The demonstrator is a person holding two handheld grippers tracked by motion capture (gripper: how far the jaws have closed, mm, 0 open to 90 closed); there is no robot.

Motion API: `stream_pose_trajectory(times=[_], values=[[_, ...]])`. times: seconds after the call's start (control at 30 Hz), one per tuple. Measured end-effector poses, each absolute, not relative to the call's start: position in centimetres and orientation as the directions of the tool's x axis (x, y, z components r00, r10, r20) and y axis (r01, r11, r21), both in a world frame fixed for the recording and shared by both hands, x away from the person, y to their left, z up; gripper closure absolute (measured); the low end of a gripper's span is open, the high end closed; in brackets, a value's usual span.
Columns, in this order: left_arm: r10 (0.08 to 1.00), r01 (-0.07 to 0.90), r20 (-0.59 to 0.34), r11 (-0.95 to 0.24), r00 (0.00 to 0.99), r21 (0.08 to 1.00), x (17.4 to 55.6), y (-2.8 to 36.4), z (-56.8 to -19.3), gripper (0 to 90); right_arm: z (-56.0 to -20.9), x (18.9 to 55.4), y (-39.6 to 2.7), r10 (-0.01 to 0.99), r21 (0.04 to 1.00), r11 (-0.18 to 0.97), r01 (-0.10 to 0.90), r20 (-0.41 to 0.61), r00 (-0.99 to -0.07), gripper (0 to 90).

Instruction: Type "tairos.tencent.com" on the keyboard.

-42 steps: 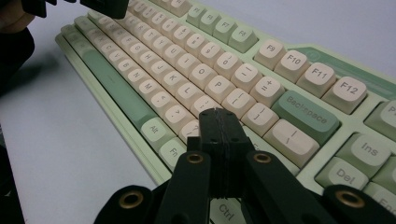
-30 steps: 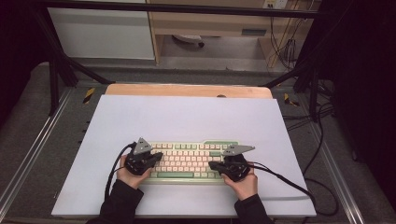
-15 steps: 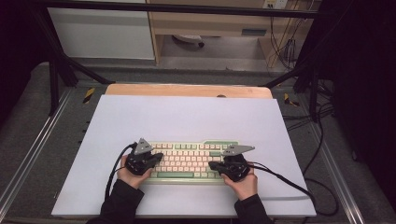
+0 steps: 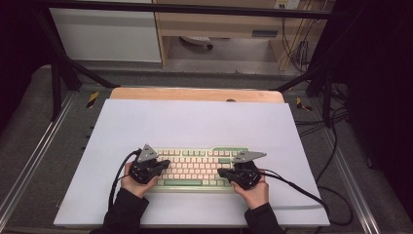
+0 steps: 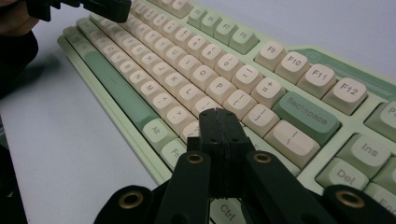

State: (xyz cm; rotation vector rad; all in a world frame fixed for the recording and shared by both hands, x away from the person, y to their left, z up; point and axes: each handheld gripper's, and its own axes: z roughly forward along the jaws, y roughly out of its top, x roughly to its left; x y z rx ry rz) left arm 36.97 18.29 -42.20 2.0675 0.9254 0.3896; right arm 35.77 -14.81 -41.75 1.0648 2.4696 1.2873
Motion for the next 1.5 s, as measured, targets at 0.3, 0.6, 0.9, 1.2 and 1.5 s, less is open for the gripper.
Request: stream_pose_trajectory(times=[0.3, 0.6, 0.9, 1.2, 1.5], values=[[0.724, 0.469, -0.052, -0.389, 0.688, 0.793, 36.2, 19.2, -41.9, 90.0, -41.6, 35.8, -14.8, 0.652, 0.772, 0.366, 0.52, 0.186, -0.735, 90.0], [0.726, 0.476, -0.069, -0.373, 0.684, 0.796, 35.6, 20.4, -41.9, 90.0, -41.5, 35.7, -14.3, 0.643, 0.772, 0.368, 0.518, 0.191, -0.742, 90.0], [0.74, 0.484, -0.074, -0.357, 0.669, 0.799, 35.1, 21.9, -42.0, 90.0, -41.3, 35.6, -13.3, 0.631, 0.775, 0.374, 0.51, 0.19, -0.752, 90.0], [0.744, 0.488, -0.08, -0.349, 0.663, 0.8, 34.9, 22.6, -42.0, 90.0, -41.0, 35.8, -11.7, 0.61, 0.774, 0.395, 0.495, 0.182, -0.771, 90.0], [0.744, 0.486, -0.08, -0.347, 0.663, 0.802, 34.9, 22.7, -42.0, 90.0, -40.8, 35.8, -9.4, 0.592, 0.768, 0.415, 0.487, 0.179, -0.786, 90.0]])
